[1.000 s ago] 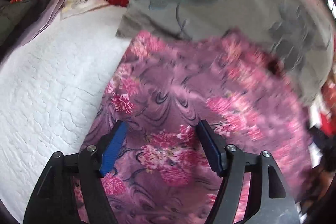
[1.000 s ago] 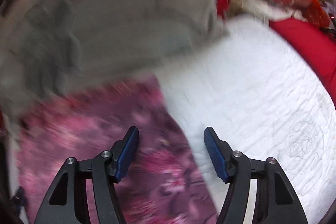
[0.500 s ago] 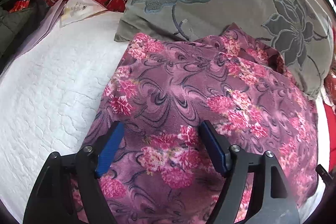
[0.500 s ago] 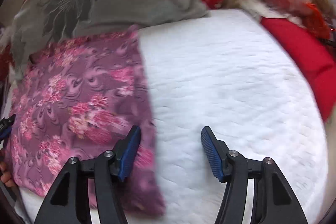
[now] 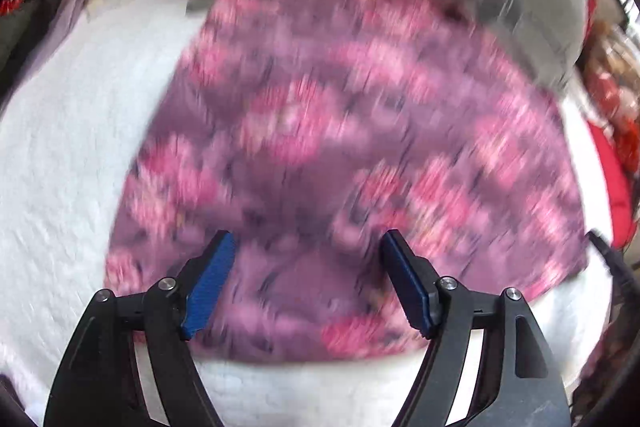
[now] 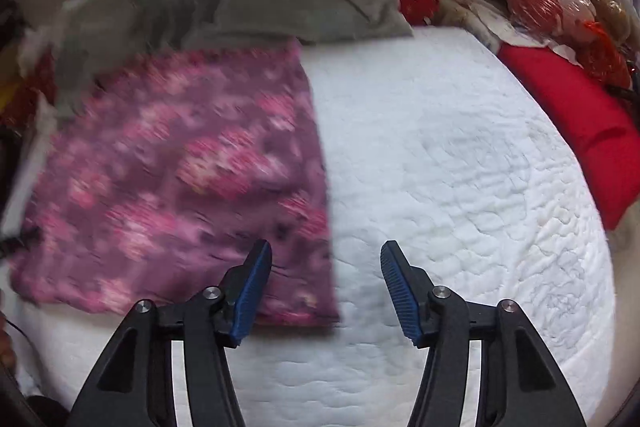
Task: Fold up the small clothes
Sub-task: 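Release the folded shirt and smooth it flat with both grippers open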
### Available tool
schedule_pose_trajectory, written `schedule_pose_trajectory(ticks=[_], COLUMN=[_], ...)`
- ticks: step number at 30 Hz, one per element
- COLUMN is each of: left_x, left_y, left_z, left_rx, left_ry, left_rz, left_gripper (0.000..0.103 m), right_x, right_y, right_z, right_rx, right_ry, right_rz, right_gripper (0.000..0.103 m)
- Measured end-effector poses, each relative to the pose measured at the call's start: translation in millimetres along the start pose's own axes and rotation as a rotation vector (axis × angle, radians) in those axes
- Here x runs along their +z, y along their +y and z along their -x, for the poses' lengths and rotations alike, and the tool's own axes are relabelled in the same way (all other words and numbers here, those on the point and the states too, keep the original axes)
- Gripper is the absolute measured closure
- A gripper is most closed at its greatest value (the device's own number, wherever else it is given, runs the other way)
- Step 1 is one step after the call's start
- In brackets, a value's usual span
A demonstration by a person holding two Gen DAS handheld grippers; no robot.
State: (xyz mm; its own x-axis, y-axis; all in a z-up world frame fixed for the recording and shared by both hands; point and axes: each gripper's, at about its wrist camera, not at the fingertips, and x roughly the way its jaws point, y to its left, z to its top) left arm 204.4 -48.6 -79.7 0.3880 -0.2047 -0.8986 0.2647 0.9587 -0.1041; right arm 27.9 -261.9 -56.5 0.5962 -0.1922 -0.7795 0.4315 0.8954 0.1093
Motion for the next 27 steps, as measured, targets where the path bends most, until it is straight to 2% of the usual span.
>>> schedule_pose_trajectory(ticks=[2, 3, 4, 5, 7, 11, 13, 16, 17, 18, 19, 21, 23, 27], left_x=[-4, -5, -5, -5, -5, -6, -6, -6, -6, -4, -2, 1, 10, 47], left_y=[-6, -9, -10, -9, -6, -8, -8, -7, -6, -6, -5, 0, 8, 29], left_z=[3, 4, 4, 4, 5, 5, 4, 2, 3, 3, 4, 11, 18, 20], left_rx=[0.039, 0.048, 0.047, 0.041, 0.027, 0.037, 0.04, 0.04, 0.04, 0.038, 0.03, -0.02, -0.056, -0.052], left_ry=[-0.027, -0.018, -0.012, -0.004, 0.01, 0.021, 0.025, 0.036, 0.041, 0.049, 0.057, 0.054, 0.029, 0.002], left_rz=[-0.039, -0.048, -0.045, -0.036, -0.025, -0.033, -0.032, -0.026, -0.026, -0.026, -0.026, -0.02, 0.0, 0.06], left_gripper=[0.023, 0.023, 0.023, 0.023, 0.022, 0.021, 0.021, 0.02, 0.021, 0.021, 0.021, 0.021, 0.021, 0.021], right_x=[-7, -10, -14, -13, -8, 1, 4, -11, -15, -14, -12, -2, 12, 55], right_y=[4, 5, 7, 8, 7, 9, 10, 16, 19, 21, 22, 18, 9, -6], right_z=[-12, -24, -29, -23, -16, 13, 14, -16, -26, -25, -25, -20, -9, -6], right_rx=[-0.003, -0.024, -0.031, -0.029, -0.028, 0.045, 0.065, 0.061, 0.014, -0.007, -0.012, 0.008, 0.026, 0.044], right_ry=[0.057, 0.115, 0.125, 0.091, 0.101, -0.007, -0.008, 0.11, 0.137, 0.121, 0.125, 0.121, 0.058, -0.025], right_rz=[0.011, 0.023, 0.031, 0.027, -0.013, -0.06, -0.045, 0.009, 0.047, 0.074, 0.078, 0.029, -0.026, -0.115], right_gripper=[0.044, 0.044, 0.044, 0.043, 0.045, 0.043, 0.043, 0.043, 0.041, 0.035, 0.034, 0.037, 0.038, 0.038])
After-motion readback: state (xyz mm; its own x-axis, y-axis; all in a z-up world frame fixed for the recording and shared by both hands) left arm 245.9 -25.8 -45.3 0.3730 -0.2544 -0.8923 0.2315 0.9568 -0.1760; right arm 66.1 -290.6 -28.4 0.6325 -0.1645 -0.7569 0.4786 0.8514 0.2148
